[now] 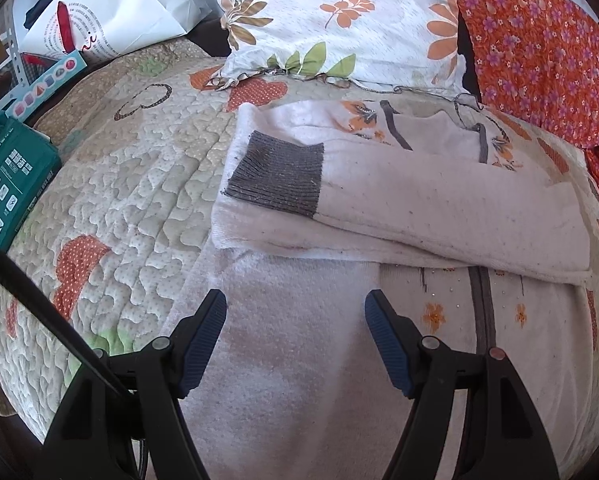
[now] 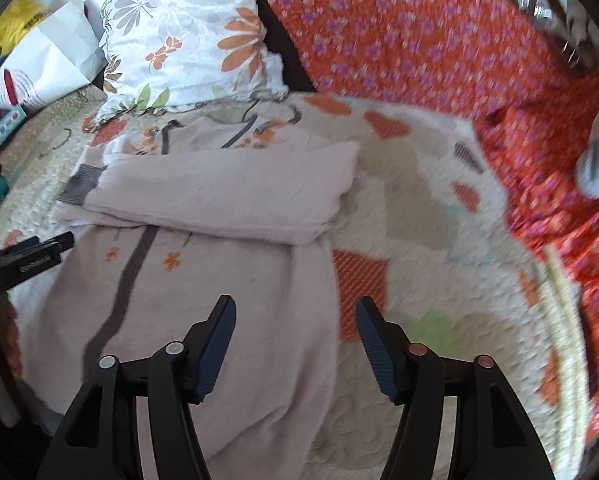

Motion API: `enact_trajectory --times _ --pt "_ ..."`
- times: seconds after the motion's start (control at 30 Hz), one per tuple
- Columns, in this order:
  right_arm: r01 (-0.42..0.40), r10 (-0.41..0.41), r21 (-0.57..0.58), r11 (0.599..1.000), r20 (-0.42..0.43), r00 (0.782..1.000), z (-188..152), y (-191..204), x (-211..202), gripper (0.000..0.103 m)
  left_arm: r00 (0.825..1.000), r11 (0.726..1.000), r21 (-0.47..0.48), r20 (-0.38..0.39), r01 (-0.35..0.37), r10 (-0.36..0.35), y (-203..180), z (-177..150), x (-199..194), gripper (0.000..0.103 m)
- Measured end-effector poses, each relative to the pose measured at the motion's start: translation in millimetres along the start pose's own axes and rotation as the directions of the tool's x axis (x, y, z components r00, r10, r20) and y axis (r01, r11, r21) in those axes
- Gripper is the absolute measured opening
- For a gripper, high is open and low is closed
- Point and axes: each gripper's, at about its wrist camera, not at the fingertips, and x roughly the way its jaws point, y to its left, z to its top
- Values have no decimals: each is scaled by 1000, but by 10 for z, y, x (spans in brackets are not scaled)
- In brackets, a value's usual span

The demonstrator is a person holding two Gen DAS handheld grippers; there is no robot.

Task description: Fold small clothes

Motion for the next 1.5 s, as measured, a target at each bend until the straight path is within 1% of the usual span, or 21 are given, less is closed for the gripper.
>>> enact_trajectory --times 0.07,0.23,0.4,0.63,0.73,0.8,0.83,0.87,0.9,0.93,0.97,1.0,1.03,1.13,1.2,1.33,1.43,1.5 --pt "-4 4 8 1000 -30 1000 -20 5 55 68 1000 1000 1 -2 0 0 0 1 2 71" --pt "38 -37 1 999 -98 994 -82 26 185 69 1000 1000 6 -8 -7 7 -9 -18 4 71" --pt "50 -53 -20 999 -157 986 -155 71 314 70 1000 1000 9 -14 -8 8 -15 -29 15 71" --pt "22 -33 -54 998 -214 976 -252 199 423 70 1000 1000 8 -19 -6 6 -25 -37 32 71" --pt "-1 -9 -45 999 -213 977 -255 209 411 70 1000 1000 8 -15 -3 3 -25 -36 27 72" --pt "-22 15 -36 999 -180 984 -238 221 356 70 1000 1000 6 -15 0 0 -29 -34 25 72" --pt "-33 27 -33 999 -143 989 -220 234 291 70 1000 1000 7 -14 1 -1 -30 -35 25 72" --pt "-29 25 -41 999 -88 996 -199 259 198 70 1000 1000 8 -14 -1 1 -39 -34 27 72" --pt "-20 17 -50 999 -51 999 -185 279 139 70 1000 1000 10 -13 -2 3 -41 -36 31 72" --pt "2 -1 -69 998 20 1000 -170 318 21 71 1000 1000 12 -14 -4 4 -45 -37 35 72" --pt "29 -21 -83 996 90 996 -161 355 -97 72 1000 1000 13 -15 -4 4 -45 -40 40 72" --pt "43 -32 -87 995 129 991 -156 372 -162 74 1000 1000 14 -16 -4 4 -46 -43 42 72" --pt "61 -43 -89 994 187 981 -153 387 -260 76 1000 1000 13 -17 -4 4 -44 -45 42 72" --pt "74 -49 -74 994 289 956 -136 386 -432 77 1000 1000 14 -15 -4 4 -45 -48 39 72" --pt "60 -39 -54 997 327 944 -125 367 -506 79 1000 1000 16 -16 -4 4 -43 -49 39 72" --pt "44 -33 -22 999 365 930 -98 318 -569 82 1000 1000 16 -15 -4 4 -43 -51 34 72" --pt "47 -40 -11 999 371 928 -98 311 -581 82 1000 1000 13 -17 -3 3 -45 -55 37 72" --pt "44 -38 -8 999 363 931 -88 317 -562 83 1000 1000 11 -19 -2 2 -43 -56 36 72"
